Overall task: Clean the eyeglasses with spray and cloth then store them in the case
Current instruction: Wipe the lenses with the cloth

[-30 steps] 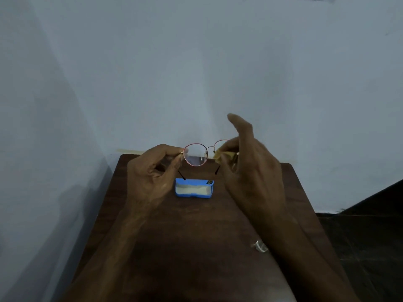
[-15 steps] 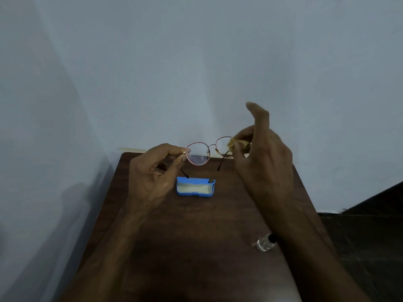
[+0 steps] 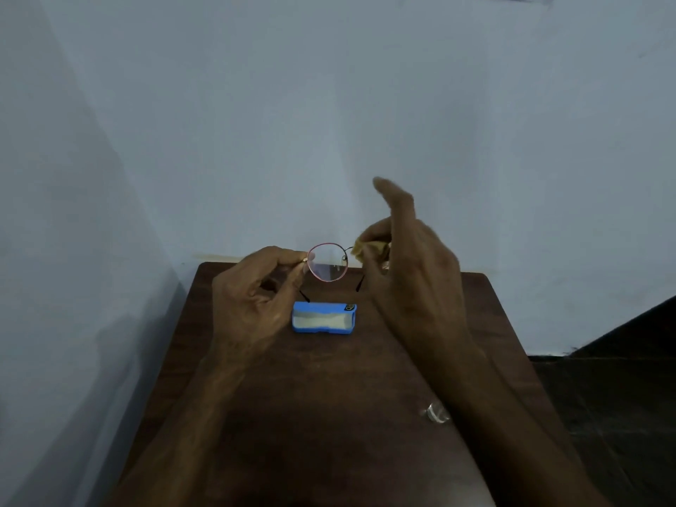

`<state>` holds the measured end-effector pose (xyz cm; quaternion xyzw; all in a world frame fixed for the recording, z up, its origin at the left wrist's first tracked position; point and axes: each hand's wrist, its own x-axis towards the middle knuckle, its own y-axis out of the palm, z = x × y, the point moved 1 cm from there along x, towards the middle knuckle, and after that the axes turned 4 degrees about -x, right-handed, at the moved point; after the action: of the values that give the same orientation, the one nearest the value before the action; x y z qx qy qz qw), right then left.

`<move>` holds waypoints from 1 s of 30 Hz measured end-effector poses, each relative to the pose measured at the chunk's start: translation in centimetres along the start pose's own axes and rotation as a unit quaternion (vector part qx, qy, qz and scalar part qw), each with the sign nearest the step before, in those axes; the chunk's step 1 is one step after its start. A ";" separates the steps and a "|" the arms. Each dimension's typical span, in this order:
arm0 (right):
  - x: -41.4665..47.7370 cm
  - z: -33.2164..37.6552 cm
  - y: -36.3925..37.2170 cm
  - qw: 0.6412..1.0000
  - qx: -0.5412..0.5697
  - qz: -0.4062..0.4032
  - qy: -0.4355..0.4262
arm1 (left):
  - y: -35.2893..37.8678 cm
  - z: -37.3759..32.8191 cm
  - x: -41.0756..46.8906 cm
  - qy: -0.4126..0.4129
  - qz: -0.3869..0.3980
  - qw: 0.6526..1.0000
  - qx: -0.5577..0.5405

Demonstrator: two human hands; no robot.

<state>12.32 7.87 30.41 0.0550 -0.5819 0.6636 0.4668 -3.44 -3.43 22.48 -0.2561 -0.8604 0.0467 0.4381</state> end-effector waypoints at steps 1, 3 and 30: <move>-0.8 0.1 0.0 1.000 0.008 0.005 -0.005 | 0.0 0.0 0.0 0.000 -0.003 1.000 -0.001; -1.3 -0.6 -0.4 1.000 0.006 0.002 0.003 | -0.1 0.0 0.0 -0.001 -0.004 1.000 -0.011; 0.4 -1.5 -1.8 0.999 -0.027 -0.021 0.023 | 0.7 -1.5 -0.6 -0.022 0.005 0.999 -0.026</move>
<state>14.01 9.10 31.48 0.0397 -0.5875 0.6386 0.4955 -1.70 -3.33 22.73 -0.2707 -0.8694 0.0322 0.4122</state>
